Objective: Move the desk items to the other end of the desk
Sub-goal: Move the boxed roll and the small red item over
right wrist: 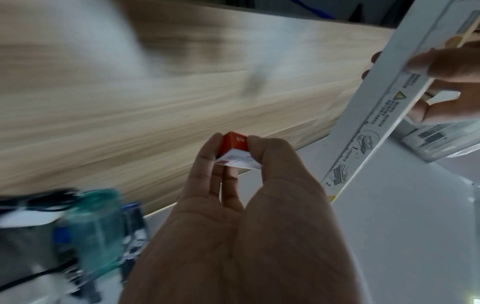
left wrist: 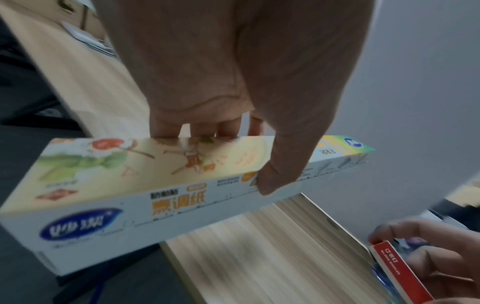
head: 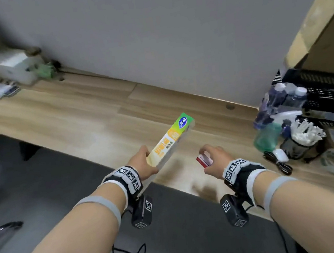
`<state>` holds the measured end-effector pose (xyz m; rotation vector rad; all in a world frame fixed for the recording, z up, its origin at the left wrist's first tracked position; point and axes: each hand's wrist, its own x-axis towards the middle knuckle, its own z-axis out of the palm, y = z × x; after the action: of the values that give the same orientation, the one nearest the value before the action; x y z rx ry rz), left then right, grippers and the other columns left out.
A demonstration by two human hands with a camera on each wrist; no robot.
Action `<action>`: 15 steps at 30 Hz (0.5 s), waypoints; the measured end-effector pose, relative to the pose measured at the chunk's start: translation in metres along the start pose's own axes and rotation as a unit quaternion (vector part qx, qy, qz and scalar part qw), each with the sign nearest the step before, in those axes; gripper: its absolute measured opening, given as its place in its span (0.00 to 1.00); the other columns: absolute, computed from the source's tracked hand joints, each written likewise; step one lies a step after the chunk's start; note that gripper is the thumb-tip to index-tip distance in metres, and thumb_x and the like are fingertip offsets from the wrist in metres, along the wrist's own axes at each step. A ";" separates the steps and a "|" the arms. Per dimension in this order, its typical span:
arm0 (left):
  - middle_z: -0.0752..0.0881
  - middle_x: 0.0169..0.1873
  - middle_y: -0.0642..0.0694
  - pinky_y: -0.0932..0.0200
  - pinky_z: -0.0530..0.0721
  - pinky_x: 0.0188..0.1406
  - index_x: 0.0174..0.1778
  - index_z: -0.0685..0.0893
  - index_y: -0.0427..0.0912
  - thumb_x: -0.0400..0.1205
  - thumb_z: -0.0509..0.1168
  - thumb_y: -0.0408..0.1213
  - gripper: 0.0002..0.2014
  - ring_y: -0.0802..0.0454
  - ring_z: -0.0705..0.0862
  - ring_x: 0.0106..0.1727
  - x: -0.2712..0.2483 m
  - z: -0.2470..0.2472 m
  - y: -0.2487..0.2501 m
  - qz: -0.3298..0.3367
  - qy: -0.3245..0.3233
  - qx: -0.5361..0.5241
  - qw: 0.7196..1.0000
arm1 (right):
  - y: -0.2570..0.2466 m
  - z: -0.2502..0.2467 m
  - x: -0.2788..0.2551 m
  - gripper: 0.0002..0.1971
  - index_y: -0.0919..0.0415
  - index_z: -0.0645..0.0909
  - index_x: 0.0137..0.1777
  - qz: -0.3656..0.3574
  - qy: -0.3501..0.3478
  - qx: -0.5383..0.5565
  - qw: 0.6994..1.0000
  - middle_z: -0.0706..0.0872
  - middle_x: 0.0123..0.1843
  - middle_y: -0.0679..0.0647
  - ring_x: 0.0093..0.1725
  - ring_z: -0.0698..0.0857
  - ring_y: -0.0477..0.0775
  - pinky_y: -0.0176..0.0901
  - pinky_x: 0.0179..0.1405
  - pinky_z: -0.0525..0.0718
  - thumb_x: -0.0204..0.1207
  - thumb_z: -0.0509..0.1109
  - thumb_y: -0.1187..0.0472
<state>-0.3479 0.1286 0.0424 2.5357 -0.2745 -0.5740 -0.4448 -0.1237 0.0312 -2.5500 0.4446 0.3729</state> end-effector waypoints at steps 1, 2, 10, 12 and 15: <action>0.84 0.48 0.41 0.54 0.77 0.40 0.52 0.68 0.45 0.71 0.77 0.39 0.23 0.41 0.83 0.46 0.002 -0.010 -0.016 -0.014 0.006 -0.010 1.000 | -0.018 0.004 0.009 0.28 0.45 0.73 0.66 -0.009 -0.005 -0.004 1.000 0.77 0.57 0.58 0.49 0.80 0.60 0.41 0.44 0.71 0.66 0.73 0.60; 0.84 0.48 0.41 0.54 0.78 0.41 0.53 0.68 0.45 0.71 0.77 0.39 0.24 0.41 0.83 0.46 0.004 -0.021 -0.031 -0.027 0.012 -0.020 0.999 | -0.035 0.009 0.020 0.28 0.44 0.73 0.66 -0.018 -0.009 -0.009 1.000 0.77 0.58 0.58 0.50 0.81 0.61 0.41 0.44 0.72 0.65 0.73 0.60; 0.86 0.59 0.42 0.54 0.84 0.54 0.70 0.73 0.41 0.71 0.80 0.40 0.34 0.44 0.86 0.56 0.043 -0.097 -0.125 -0.093 0.072 -0.105 0.987 | -0.145 0.035 0.115 0.27 0.43 0.73 0.64 -0.094 -0.037 -0.027 0.994 0.77 0.55 0.56 0.48 0.81 0.61 0.45 0.43 0.76 0.64 0.73 0.59; 0.87 0.60 0.41 0.53 0.83 0.59 0.66 0.78 0.39 0.70 0.80 0.39 0.30 0.43 0.86 0.59 0.057 -0.120 -0.145 -0.111 0.085 -0.083 0.987 | -0.173 0.043 0.148 0.27 0.44 0.73 0.64 -0.112 -0.044 -0.021 0.992 0.77 0.54 0.57 0.48 0.81 0.60 0.44 0.43 0.74 0.64 0.72 0.60; 0.86 0.58 0.42 0.54 0.82 0.59 0.65 0.76 0.38 0.70 0.80 0.39 0.30 0.43 0.85 0.59 0.082 -0.158 -0.176 -0.147 0.095 -0.080 0.981 | -0.220 0.056 0.202 0.26 0.44 0.73 0.63 -0.145 -0.059 -0.009 0.988 0.78 0.54 0.58 0.48 0.81 0.60 0.43 0.42 0.74 0.64 0.72 0.60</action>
<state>-0.1901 0.3226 0.0429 2.4661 0.2107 -0.4361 -0.1877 0.0366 0.0135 -2.5443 0.0247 0.4164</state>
